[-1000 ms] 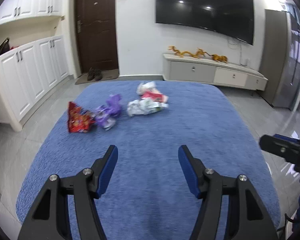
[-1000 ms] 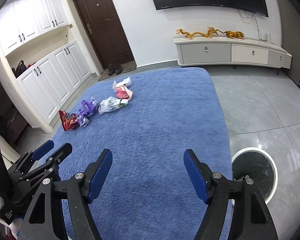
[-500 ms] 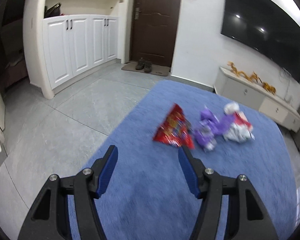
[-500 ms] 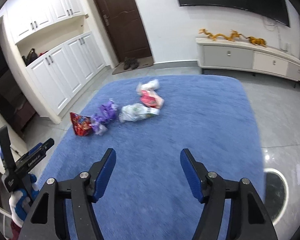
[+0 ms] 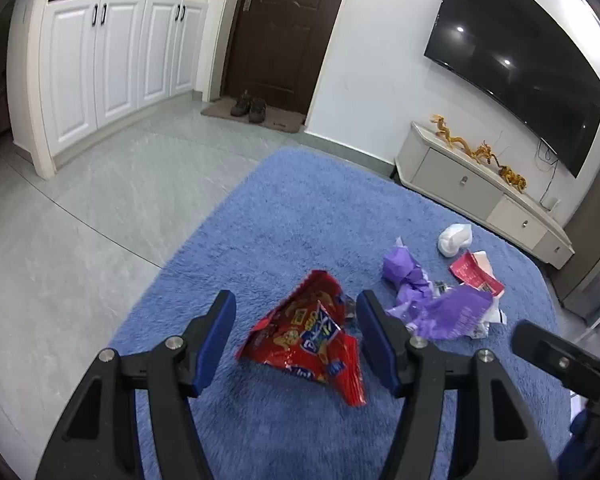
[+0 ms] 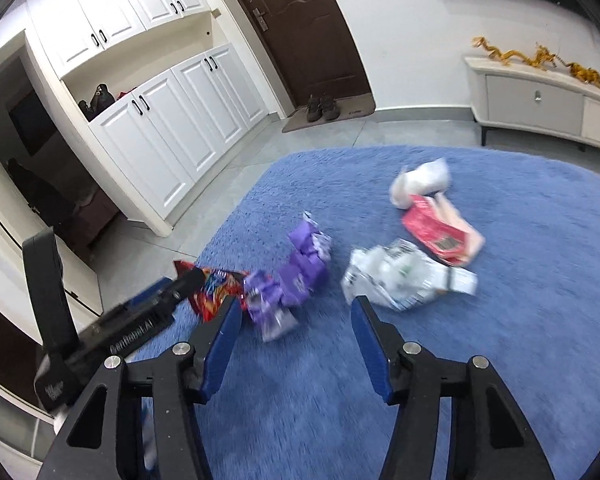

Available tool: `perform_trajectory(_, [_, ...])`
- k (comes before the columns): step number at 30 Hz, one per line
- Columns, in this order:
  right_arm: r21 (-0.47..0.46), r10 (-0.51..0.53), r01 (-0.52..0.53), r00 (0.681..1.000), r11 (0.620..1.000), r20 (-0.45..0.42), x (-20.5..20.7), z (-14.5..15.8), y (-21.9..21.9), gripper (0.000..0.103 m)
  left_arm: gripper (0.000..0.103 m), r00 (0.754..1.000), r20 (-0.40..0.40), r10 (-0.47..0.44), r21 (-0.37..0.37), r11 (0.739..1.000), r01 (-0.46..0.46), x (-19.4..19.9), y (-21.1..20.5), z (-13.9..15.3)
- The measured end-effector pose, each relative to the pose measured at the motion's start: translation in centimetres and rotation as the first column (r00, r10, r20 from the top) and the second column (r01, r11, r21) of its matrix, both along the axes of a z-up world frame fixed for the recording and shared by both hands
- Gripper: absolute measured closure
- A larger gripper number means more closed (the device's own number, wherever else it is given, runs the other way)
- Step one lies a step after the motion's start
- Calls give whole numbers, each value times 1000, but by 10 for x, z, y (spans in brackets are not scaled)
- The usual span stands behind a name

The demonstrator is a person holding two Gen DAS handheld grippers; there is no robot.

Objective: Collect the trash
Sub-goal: 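Grasp the red chip bag with left tool while right tool grasps purple wrapper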

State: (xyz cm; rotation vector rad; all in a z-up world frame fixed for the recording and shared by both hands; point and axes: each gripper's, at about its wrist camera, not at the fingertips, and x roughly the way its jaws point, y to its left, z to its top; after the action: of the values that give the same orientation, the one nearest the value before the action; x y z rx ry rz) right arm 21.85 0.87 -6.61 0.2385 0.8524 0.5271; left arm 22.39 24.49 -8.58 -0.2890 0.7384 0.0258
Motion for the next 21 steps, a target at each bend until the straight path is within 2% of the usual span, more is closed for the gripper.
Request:
perform_trajectory(7, [16, 12, -12, 999, 1000, -35, 26, -20, 17, 58, 43, 1000, -18, -8, -55, 998, 7, 11, 6, -17])
perform_trajectory(9, [19, 11, -10, 999, 1000, -45, 30, -24, 19, 64, 43, 1000, -21, -15, -70, 997, 14, 13, 7, -20])
perform_trajectory(11, [25, 7, -6, 999, 1000, -52, 33, -27, 19, 74, 45, 999, -22, -23, -87, 996, 21, 14, 8, -22])
perform_trajectory(14, [39, 2, 0, 998, 999, -58, 35, -30, 16, 90, 51, 999, -21, -35, -105, 994, 32, 15, 7, -24])
perform_trajectory(17, [42, 4, -2, 999, 999, -49, 31, -29, 12, 91, 60, 999, -9, -46, -108, 993, 45, 13, 6, -23])
perform_trajectory(19, [44, 5, -4, 999, 999, -35, 27, -25, 6, 91, 70, 999, -2, -52, -115, 992, 51, 12, 5, -21])
perform_trajectory(21, [51, 7, -6, 1000, 999, -20, 19, -19, 0, 92, 72, 998, 8, -54, -121, 991, 55, 10, 6, -19])
